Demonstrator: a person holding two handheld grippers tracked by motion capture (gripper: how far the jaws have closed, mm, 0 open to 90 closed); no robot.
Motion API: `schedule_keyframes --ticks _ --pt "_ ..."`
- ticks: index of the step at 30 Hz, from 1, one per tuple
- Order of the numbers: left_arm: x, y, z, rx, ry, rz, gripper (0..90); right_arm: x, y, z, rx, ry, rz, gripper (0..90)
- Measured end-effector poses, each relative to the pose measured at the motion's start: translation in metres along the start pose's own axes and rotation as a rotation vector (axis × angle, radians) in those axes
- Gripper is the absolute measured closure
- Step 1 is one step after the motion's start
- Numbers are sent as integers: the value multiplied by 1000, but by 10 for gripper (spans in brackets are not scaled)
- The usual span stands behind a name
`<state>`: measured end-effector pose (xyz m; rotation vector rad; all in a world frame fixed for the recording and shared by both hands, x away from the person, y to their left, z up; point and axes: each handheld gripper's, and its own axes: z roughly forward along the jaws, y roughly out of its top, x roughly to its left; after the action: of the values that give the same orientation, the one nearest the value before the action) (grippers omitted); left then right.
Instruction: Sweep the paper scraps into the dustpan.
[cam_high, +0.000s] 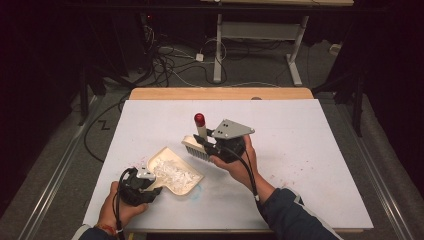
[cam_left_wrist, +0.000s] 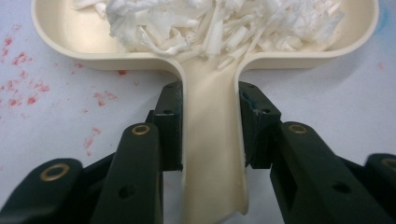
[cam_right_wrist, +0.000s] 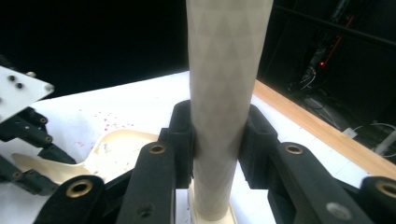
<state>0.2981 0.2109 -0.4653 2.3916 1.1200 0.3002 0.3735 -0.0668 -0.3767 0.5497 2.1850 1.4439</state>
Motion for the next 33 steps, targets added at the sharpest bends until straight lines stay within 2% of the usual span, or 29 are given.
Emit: schedule_keyframes --ticks 2,5,11,13,15,16,17,20,24,26,28,30,33 --pt "0 0 0 -1 -1 -1 634 -7 -3 5 0 6 31 706" --pt "1 0 0 -7 -4 -6 634 -9 -6 9 22 -52 5 706" --pt "2 0 0 -12 2 -18 634 -11 -9 16 36 -62 3 706" --pt "3 0 -1 -9 0 -17 634 -11 -10 20 38 -19 29 706" --pt "4 -1 0 -11 -3 -25 634 -13 -9 23 38 71 87 706" --pt "5 -1 0 -10 -2 -26 634 -12 -8 25 35 75 87 706" --pt "5 -1 -1 -10 0 -28 634 -11 -5 27 38 60 70 706" --pt "8 -3 -1 -10 -3 -31 634 -11 -2 30 26 53 67 706" --pt "10 -3 -1 -12 -6 -39 634 -13 3 40 5 17 58 706" --pt "10 -3 -1 -11 -6 -41 635 -12 4 49 12 -19 16 706" --pt "11 -3 -1 -13 -15 -52 635 -12 5 54 18 -54 -2 706" --pt "12 -3 -1 -11 -16 -57 635 -13 4 59 18 -54 -12 706" --pt "12 -3 -1 -11 -15 -58 635 -12 1 63 21 -19 -11 706"
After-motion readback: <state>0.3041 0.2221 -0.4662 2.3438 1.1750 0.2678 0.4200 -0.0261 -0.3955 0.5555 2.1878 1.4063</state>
